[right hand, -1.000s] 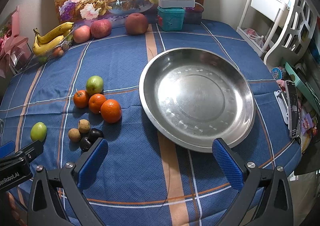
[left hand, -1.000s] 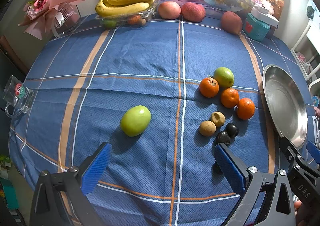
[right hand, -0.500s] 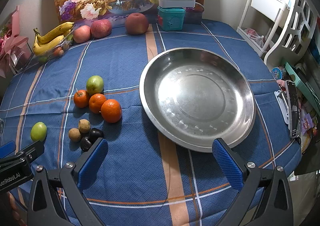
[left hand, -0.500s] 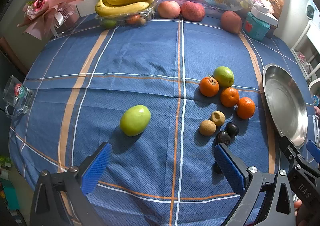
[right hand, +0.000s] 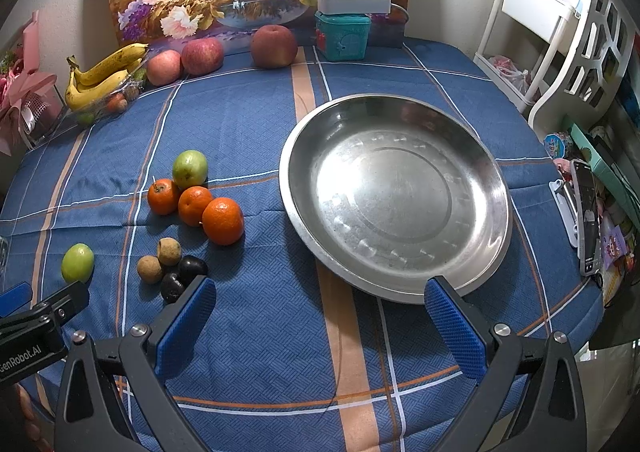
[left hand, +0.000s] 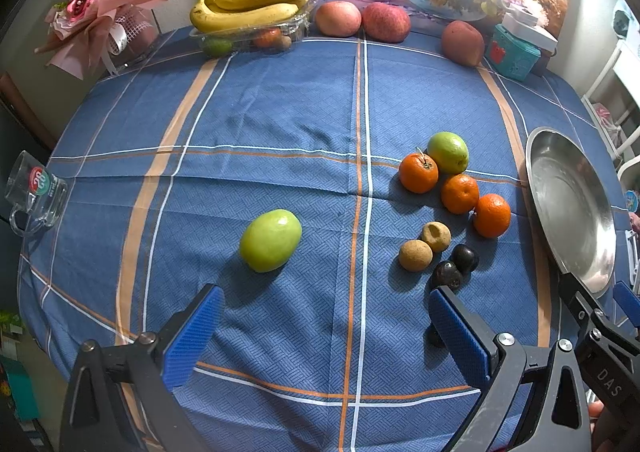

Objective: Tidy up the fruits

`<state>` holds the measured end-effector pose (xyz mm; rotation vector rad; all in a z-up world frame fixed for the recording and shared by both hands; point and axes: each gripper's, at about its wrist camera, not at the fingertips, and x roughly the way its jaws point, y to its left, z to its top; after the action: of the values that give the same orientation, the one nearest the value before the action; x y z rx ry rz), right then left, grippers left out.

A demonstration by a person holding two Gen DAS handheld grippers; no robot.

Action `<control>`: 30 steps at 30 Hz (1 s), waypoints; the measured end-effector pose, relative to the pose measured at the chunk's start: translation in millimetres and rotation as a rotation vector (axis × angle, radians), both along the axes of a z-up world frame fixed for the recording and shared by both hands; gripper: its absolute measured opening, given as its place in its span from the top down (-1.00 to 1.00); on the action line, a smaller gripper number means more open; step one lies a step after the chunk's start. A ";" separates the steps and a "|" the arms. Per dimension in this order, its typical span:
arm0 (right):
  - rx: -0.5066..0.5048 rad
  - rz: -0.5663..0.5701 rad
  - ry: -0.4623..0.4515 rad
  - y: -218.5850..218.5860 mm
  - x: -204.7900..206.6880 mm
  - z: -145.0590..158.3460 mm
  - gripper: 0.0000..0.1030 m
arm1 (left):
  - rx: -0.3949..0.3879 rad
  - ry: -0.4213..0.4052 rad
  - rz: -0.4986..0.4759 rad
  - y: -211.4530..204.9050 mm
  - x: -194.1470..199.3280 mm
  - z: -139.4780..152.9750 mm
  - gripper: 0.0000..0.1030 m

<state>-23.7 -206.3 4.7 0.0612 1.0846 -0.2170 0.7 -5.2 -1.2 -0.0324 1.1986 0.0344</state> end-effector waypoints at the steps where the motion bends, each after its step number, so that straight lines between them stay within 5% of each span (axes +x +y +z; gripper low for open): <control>1: 0.001 0.000 0.000 -0.3 0.1 0.2 -1.00 | 0.000 0.000 0.000 -0.1 -0.1 0.0 -1.00; 21: 0.012 0.002 0.006 3.5 -1.6 -3.2 -1.00 | -0.003 -0.004 -0.002 -0.2 -0.2 -0.7 -1.00; 30: 0.097 0.093 0.023 22.2 1.1 -7.7 -1.00 | 0.019 -0.125 0.060 33.8 7.4 9.0 -1.00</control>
<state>-22.6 -184.0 -3.0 0.0954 1.1174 -0.0813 8.2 28.6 7.8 -0.0530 1.0717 0.0952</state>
